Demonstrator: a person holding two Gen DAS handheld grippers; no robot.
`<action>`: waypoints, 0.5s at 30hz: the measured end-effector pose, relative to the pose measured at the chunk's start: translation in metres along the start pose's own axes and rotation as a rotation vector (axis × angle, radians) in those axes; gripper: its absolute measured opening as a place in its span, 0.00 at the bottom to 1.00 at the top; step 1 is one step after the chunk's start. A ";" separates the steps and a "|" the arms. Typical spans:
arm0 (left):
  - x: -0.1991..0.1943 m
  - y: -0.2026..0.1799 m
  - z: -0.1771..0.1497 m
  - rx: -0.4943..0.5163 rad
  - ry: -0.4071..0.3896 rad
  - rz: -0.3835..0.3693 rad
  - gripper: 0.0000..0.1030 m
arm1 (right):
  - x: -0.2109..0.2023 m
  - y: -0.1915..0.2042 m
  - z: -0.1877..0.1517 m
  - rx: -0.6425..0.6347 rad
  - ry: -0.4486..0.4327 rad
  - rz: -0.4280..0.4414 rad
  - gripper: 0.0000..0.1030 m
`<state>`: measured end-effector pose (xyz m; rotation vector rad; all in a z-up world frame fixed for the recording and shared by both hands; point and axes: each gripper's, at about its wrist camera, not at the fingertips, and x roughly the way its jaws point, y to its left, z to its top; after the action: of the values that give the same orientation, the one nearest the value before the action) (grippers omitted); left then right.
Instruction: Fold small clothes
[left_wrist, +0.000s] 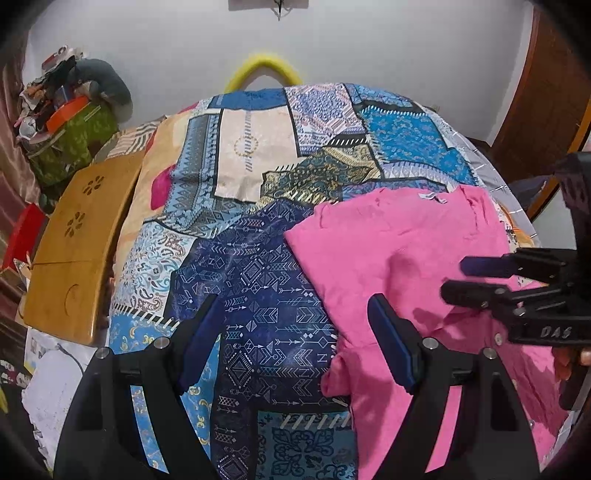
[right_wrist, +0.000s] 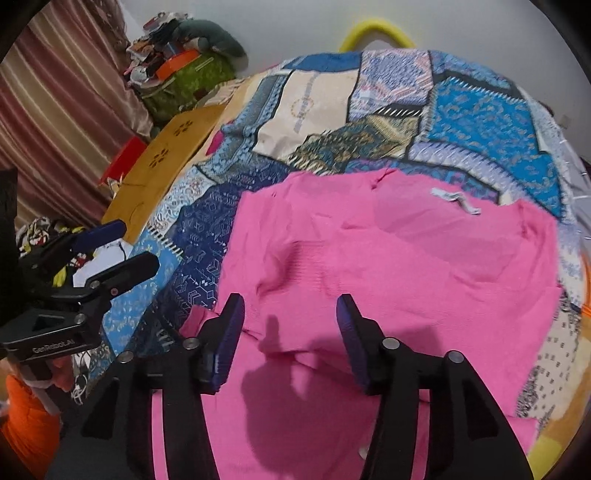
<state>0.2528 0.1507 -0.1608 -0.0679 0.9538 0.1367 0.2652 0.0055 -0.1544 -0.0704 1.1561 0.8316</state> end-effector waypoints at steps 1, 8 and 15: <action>-0.004 -0.001 0.000 0.002 -0.007 0.000 0.77 | -0.005 -0.001 0.000 0.008 -0.009 -0.008 0.54; -0.025 -0.013 0.001 0.012 -0.025 -0.015 0.77 | -0.067 -0.014 -0.013 0.009 -0.108 -0.064 0.66; -0.035 -0.019 -0.012 0.010 -0.005 -0.015 0.78 | -0.107 -0.040 -0.046 0.013 -0.110 -0.158 0.68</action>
<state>0.2257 0.1277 -0.1398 -0.0654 0.9492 0.1188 0.2382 -0.1022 -0.1000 -0.1022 1.0381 0.6795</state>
